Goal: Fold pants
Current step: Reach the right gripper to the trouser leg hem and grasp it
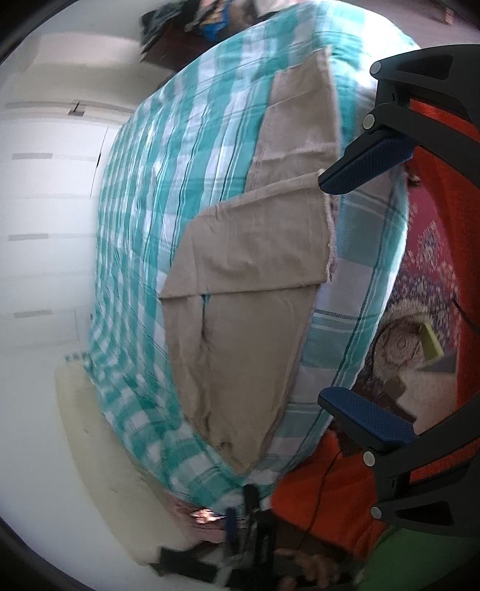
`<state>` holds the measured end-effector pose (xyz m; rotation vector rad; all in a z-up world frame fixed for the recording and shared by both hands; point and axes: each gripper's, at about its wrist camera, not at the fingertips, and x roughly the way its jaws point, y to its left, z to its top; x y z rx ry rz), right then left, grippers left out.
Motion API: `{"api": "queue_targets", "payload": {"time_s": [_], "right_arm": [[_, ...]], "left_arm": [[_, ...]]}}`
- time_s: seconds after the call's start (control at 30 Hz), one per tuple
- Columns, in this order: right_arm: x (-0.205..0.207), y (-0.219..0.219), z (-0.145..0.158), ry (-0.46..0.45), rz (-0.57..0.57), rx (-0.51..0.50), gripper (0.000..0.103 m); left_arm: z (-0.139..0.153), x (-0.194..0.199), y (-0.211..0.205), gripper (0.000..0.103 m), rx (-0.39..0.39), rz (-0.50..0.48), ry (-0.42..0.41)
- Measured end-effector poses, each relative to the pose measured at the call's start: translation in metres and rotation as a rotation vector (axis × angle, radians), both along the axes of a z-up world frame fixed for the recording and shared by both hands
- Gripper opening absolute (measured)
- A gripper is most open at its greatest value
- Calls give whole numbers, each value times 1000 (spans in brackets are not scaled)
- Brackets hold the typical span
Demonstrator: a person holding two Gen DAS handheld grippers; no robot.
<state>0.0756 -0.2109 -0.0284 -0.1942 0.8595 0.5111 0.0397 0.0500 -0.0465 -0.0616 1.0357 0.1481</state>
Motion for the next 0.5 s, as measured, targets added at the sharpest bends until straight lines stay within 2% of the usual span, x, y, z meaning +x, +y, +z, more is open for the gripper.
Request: {"api": "queue_targets", "payload": {"time_s": [0.03, 0.13, 0.2, 0.33, 0.43, 0.5], "right_arm": [[9, 6, -10, 5, 16, -45, 103], [28, 21, -31, 27, 76, -79, 101], [39, 32, -41, 35, 120, -84, 88], [72, 57, -63, 59, 152, -90, 78], [98, 69, -99, 114, 114, -179, 57], [109, 70, -120, 153, 91, -247, 50]], "left_arm": [[-1, 0, 0, 102, -2, 0, 5], [-2, -2, -1, 102, 5, -4, 10], [-3, -3, -2, 102, 6, -1, 10], [-7, -1, 0, 102, -12, 11, 26], [-6, -3, 3, 102, -4, 13, 17], [-8, -4, 6, 102, 0, 22, 19]]}}
